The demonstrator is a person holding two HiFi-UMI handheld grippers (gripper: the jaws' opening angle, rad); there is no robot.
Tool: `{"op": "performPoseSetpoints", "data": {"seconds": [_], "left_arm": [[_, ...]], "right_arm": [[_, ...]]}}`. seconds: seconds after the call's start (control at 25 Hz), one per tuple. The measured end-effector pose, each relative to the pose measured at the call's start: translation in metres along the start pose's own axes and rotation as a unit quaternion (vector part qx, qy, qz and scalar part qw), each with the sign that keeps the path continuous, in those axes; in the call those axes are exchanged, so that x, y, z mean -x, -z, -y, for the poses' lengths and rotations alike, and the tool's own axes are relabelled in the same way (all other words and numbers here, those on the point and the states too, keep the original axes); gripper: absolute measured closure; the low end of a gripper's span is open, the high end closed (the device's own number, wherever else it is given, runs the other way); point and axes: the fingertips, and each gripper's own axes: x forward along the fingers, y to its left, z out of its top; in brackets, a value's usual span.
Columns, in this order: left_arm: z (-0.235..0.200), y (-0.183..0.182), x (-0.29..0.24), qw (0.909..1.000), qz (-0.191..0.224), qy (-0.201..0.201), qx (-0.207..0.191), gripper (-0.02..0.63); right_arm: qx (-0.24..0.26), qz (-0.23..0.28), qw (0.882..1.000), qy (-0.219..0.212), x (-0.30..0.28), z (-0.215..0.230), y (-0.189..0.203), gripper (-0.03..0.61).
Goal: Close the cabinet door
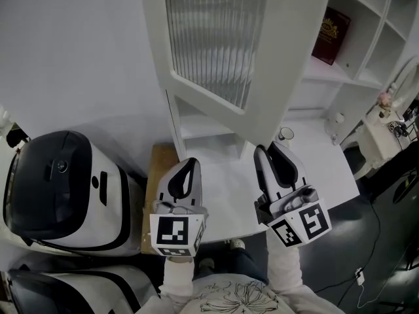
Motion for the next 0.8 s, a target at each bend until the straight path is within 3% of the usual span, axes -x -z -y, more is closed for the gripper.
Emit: {"op": "performPoseSetpoints", "data": {"seconds": [0.8], "left_arm": [[0.018, 0.001, -0.073, 0.9991, 0.002, -0.043, -0.002, 0.609]], "right_arm": [[-0.013, -0.015, 0.997, -0.068, -0.032, 0.072, 0.01, 0.497]]}}
